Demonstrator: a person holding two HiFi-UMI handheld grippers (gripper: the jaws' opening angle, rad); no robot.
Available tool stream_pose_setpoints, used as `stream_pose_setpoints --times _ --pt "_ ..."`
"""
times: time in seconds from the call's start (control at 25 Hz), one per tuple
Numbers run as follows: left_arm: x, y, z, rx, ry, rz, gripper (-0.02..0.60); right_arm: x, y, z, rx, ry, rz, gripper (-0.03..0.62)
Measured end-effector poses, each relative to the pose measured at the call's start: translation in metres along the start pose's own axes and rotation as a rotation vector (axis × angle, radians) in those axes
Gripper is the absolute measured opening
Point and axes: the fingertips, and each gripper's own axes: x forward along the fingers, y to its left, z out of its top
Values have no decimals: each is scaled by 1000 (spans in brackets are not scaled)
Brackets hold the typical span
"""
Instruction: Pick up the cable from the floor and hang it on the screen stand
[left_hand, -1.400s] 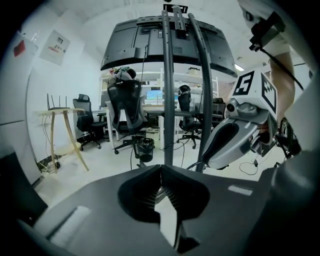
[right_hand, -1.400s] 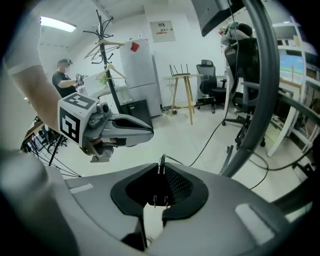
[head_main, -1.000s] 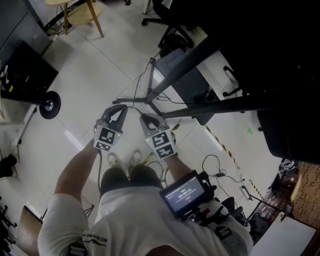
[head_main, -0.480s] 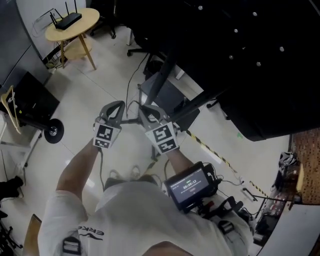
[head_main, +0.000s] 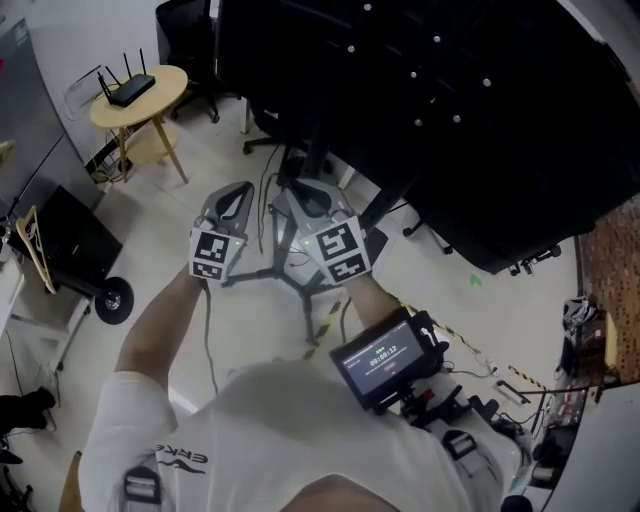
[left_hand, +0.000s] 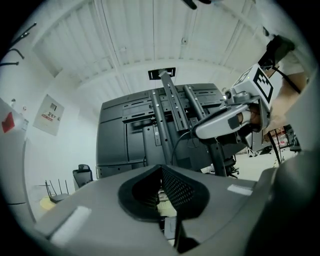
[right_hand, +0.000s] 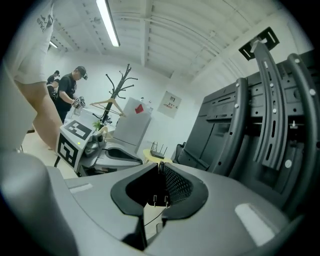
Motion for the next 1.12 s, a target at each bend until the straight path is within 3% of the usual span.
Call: stream_pose_setpoints --times 0.4,0.72,1.12 --pt "30 -15 42 -17 -46 -93 9 -30 -38 61 -36 -80 -82 52" --pt "74 -44 49 -7 -25 -192 204 -66 -83 108 -55 -157 -168 52" --pt "127 -88 49 -2 -7 -260 207 -121 -127 156 -59 -249 -278 52"
